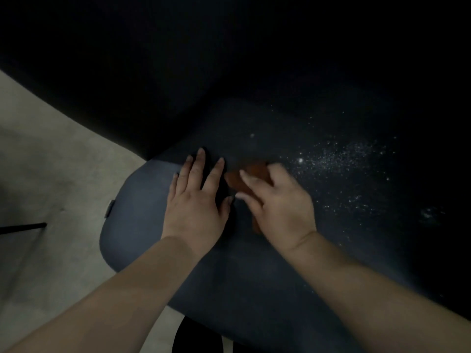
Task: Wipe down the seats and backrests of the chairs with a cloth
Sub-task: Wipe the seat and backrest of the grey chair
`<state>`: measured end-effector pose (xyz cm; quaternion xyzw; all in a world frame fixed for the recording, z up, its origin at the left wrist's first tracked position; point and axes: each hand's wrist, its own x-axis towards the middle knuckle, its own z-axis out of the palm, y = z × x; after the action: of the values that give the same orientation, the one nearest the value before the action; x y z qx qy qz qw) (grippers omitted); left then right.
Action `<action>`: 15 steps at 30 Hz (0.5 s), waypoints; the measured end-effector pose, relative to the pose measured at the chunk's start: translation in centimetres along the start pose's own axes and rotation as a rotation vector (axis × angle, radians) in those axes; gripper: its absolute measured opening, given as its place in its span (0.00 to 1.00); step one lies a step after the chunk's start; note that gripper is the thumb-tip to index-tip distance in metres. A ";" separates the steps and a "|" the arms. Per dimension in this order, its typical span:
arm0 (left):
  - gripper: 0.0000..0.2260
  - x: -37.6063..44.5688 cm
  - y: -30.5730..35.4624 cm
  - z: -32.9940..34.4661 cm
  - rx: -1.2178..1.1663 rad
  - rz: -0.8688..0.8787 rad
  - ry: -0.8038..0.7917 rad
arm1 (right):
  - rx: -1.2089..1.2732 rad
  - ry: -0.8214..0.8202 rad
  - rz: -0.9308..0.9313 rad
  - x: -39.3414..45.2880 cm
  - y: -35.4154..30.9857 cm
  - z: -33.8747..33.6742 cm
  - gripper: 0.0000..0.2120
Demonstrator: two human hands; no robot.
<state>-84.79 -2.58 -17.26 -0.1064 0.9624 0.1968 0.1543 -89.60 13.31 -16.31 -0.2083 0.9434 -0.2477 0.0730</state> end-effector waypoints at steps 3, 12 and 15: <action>0.31 0.2 0.2 0.0 0.001 0.005 0.001 | -0.060 -0.018 -0.032 2.3 0.9 0.0 0.17; 0.34 2.1 1.0 -0.8 0.030 0.005 0.014 | -0.056 0.014 -0.030 1.2 1.8 -1.0 0.17; 0.35 2.5 0.9 -1.0 0.045 0.005 0.013 | -0.089 0.055 0.042 3.7 3.3 -1.5 0.17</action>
<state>-87.61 -2.50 -16.91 -0.1017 0.9677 0.1750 0.1501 -94.53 14.99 -16.81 -0.1849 0.9593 -0.2093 0.0430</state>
